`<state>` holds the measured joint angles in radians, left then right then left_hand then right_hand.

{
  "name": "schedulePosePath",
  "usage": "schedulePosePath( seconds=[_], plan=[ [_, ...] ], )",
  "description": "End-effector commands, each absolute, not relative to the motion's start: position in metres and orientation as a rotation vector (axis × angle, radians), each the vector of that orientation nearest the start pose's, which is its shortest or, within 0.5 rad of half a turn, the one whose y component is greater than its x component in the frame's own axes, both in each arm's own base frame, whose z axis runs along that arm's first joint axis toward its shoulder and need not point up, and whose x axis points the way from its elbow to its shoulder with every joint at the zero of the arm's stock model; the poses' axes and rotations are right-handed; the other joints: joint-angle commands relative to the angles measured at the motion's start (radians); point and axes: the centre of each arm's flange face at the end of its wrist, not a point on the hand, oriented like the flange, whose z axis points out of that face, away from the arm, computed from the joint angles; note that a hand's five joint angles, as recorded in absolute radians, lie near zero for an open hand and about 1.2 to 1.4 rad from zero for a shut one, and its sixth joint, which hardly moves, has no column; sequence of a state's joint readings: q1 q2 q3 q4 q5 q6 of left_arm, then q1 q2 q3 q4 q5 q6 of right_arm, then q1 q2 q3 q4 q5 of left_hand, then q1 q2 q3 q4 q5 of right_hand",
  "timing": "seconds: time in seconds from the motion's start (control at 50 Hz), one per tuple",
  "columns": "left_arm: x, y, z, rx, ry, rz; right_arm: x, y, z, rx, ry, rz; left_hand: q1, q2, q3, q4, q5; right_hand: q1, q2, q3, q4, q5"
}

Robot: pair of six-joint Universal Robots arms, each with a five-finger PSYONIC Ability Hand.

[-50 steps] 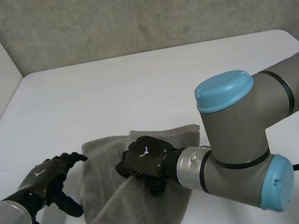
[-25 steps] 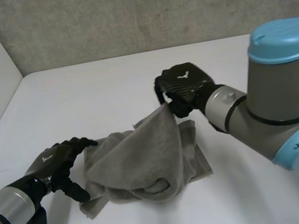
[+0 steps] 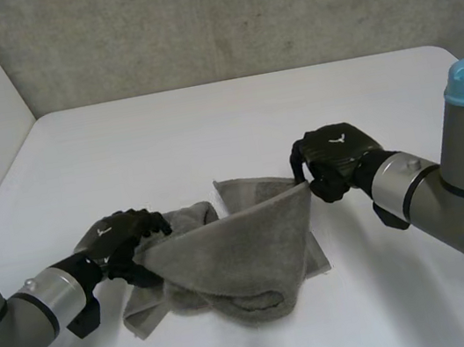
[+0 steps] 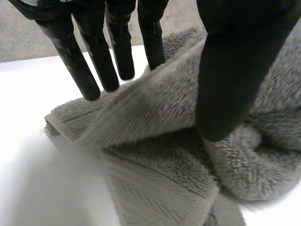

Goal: Fold the towel.

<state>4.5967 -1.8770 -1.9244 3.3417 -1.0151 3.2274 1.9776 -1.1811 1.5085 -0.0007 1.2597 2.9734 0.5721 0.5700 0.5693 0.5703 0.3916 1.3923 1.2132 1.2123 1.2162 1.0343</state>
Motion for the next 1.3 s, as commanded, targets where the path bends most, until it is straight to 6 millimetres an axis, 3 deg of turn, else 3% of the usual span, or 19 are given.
schedulePosePath(
  seconds=[0.02,0.1,0.12,0.14,0.18,0.28,0.42,0.54,0.74,1.02,1.24,1.3],
  plan=[
    [-0.207,-0.259,0.142,0.795,2.900,-1.936,0.279,-0.264,0.202,-0.864,2.112,-1.589,0.141,0.143,0.143,0.142,0.147,0.004,0.183,0.184,0.180,0.187],
    [-0.206,-0.261,0.144,0.767,2.889,-1.948,0.282,-0.258,0.199,-0.881,2.098,-1.555,0.108,0.110,0.111,0.110,0.114,0.004,0.183,0.184,0.180,0.187],
    [-0.205,-0.262,0.147,0.761,2.878,-1.960,0.283,-0.257,0.198,-0.885,2.097,-1.549,0.082,0.084,0.085,0.084,0.088,-0.228,-0.048,-0.048,-0.051,-0.044],
    [-0.205,-0.262,0.148,0.757,2.878,-1.963,0.283,-0.257,0.198,-0.885,2.097,-1.549,0.067,0.069,0.070,0.069,0.073,-0.230,-0.051,-0.050,-0.054,-0.046],
    [-0.205,-0.262,0.148,0.757,2.878,-1.965,0.283,-0.257,0.199,-0.890,2.093,-1.547,0.053,0.055,0.055,0.054,0.059,-0.975,-0.796,-0.795,-0.799,-0.792],
    [-0.205,-0.258,0.151,0.765,2.874,-1.972,0.284,-0.253,0.207,-0.953,2.064,-1.559,0.020,0.022,0.023,0.022,0.026,-1.096,-0.917,-0.916,-0.920,-0.912],
    [-0.205,-0.252,0.155,0.773,2.867,-1.977,0.286,-0.241,0.217,-1.118,2.024,-1.574,-0.018,-0.016,-0.015,-0.016,-0.012,-1.099,-0.920,-0.919,-0.923,-0.915],
    [-0.201,-0.249,0.154,0.758,2.871,-1.962,0.299,-0.233,0.221,-1.263,1.964,-1.593,0.000,0.002,0.002,0.001,0.006,-1.081,-0.902,-0.901,-0.905,-0.898],
    [-0.191,-0.246,0.152,0.706,2.881,-1.937,0.322,-0.242,0.199,-1.326,2.009,-1.421,0.023,0.025,0.026,0.025,0.029,-0.988,-0.808,-0.807,-0.811,-0.804],
    [-0.190,-0.242,0.144,0.696,2.909,-1.902,0.333,-0.262,0.172,-1.332,2.052,-1.393,0.073,0.075,0.076,0.075,0.079,-0.788,-0.609,-0.608,-0.612,-0.604],
    [-0.197,-0.257,0.129,0.725,2.946,-1.859,0.335,-0.272,0.154,-1.377,2.097,-1.396,0.281,0.283,0.284,0.283,0.287,-0.779,-0.600,-0.599,-0.603,-0.595],
    [-0.201,-0.264,0.127,0.747,2.937,-1.870,0.336,-0.276,0.153,-1.395,2.097,-1.415,0.319,0.321,0.322,0.321,0.325,-0.616,-0.436,-0.436,-0.439,-0.432]
  ],
)
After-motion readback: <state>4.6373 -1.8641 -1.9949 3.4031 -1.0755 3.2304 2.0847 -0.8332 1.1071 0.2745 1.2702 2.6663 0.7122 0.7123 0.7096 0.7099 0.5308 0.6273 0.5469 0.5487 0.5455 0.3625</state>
